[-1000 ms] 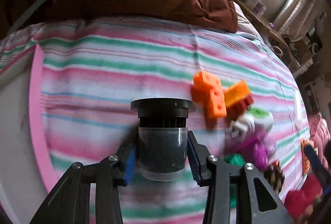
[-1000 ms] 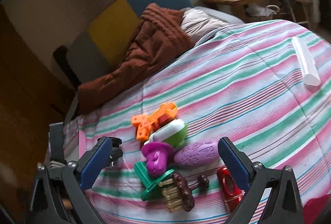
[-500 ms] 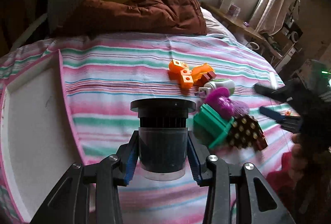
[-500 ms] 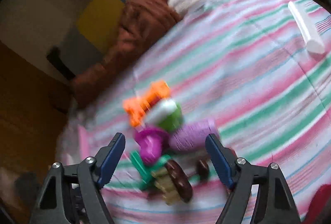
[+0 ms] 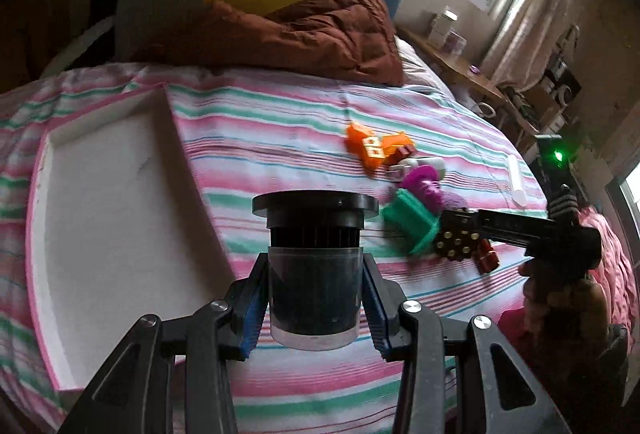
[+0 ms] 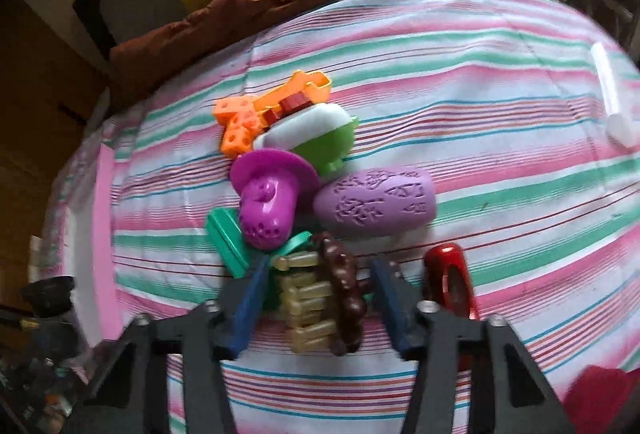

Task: Organize rigid objects
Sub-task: 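Carry the grey cup into the tray while the right gripper grasps the brown roller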

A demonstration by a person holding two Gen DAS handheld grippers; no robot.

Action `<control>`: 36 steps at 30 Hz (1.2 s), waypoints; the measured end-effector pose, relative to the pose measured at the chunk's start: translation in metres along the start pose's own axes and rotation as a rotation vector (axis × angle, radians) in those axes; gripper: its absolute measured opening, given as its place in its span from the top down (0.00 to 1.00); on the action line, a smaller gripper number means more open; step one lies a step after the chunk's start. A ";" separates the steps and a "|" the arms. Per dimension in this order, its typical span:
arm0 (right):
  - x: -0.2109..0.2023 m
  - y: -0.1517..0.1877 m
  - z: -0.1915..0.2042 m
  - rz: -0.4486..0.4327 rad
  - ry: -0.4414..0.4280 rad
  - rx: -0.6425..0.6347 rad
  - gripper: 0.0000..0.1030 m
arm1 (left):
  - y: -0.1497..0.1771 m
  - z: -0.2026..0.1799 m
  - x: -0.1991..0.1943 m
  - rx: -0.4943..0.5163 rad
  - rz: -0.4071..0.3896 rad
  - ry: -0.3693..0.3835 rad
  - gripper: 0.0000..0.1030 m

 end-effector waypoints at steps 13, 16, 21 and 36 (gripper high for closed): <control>-0.002 0.005 0.011 -0.035 0.149 -0.149 0.63 | 0.003 0.117 -0.025 -0.177 -0.018 -0.158 0.58; -0.001 0.006 0.014 -0.041 0.163 -0.171 0.63 | -0.006 0.151 -0.021 -0.202 -0.010 -0.197 0.58; 0.007 0.003 0.018 -0.043 0.171 -0.186 0.63 | -0.023 0.197 -0.012 -0.283 -0.001 -0.235 0.58; 0.017 0.010 0.033 -0.051 0.233 -0.310 0.63 | -0.062 0.249 0.031 -0.219 0.046 -0.335 0.58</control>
Point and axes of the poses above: each gripper's, at about its wrist camera, not at the fingertips, and x roughly the way its jaws point, z to its left, y to its underside, the point moved 4 cm from there along x, roughly the way its jaws point, and after that the axes turned 5 degrees about x, right-handed, at the moved point
